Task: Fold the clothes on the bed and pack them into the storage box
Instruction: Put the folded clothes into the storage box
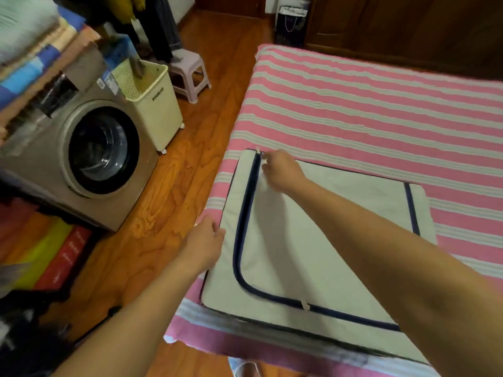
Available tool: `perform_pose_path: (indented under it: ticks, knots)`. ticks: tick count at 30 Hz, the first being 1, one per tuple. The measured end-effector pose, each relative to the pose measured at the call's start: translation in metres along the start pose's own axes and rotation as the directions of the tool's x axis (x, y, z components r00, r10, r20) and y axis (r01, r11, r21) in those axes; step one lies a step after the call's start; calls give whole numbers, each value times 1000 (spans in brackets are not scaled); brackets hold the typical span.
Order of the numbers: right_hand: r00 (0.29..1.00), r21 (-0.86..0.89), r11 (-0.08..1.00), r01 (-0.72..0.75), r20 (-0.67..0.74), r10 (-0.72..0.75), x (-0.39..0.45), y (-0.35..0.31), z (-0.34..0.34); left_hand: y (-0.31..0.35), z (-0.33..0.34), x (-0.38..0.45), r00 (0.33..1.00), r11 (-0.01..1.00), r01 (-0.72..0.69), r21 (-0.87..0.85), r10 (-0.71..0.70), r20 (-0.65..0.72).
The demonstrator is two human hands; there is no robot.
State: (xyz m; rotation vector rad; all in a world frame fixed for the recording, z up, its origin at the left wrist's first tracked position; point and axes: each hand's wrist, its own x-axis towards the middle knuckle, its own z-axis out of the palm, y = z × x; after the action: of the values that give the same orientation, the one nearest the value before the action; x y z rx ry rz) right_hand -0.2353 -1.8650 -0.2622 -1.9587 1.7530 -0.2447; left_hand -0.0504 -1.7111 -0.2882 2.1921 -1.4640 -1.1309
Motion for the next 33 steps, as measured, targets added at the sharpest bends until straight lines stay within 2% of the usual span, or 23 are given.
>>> perform_pose_path:
  ticks: [4, 6, 9, 12, 16, 19, 22, 24, 29, 33]
  knots:
    - [998, -197, 980, -28, 54, 39, 82, 0, 26, -8, 2, 28, 979, 983, 141, -118, -120, 167]
    - [999, -181, 983, -40, 9, 42, 95, 4, 31, -8, -1, 31, 960, 967, 197, -161, -157, 231]
    - [993, -122, 992, -24, -121, 9, 104, 7, 34, -5, -2, 29, 952, 969, 186, -164, -136, 276]
    - [978, -234, 971, 46, -186, -91, 95, 2, 31, -2, -1, 26, 955, 978, 161, -134, -121, 269]
    - [980, -242, 965, 96, -148, -134, 43, 3, 44, -4, -9, 21, 946, 979, 155, -130, -109, 305]
    - [961, -129, 955, 266, -46, -274, -35, 9, 66, -5, -13, 15, 943, 982, 136, -133, -87, 320]
    - [885, 48, 891, 452, 99, -455, -126, 9, 90, -8, -12, 16, 943, 976, 147, -161, -89, 320]
    - [820, 48, 835, 549, 162, -549, -169, 14, 104, -8, -13, 15, 943, 975, 162, -152, -107, 314]
    - [854, 69, 859, 507, 95, -511, -217, 60, 95, -1, 1, 10, 961, 979, 184, -83, -161, 225]
    - [893, 0, 907, 422, 174, -416, -247, 108, 60, 2, 10, 8, 980, 989, 139, -50, -130, 151]
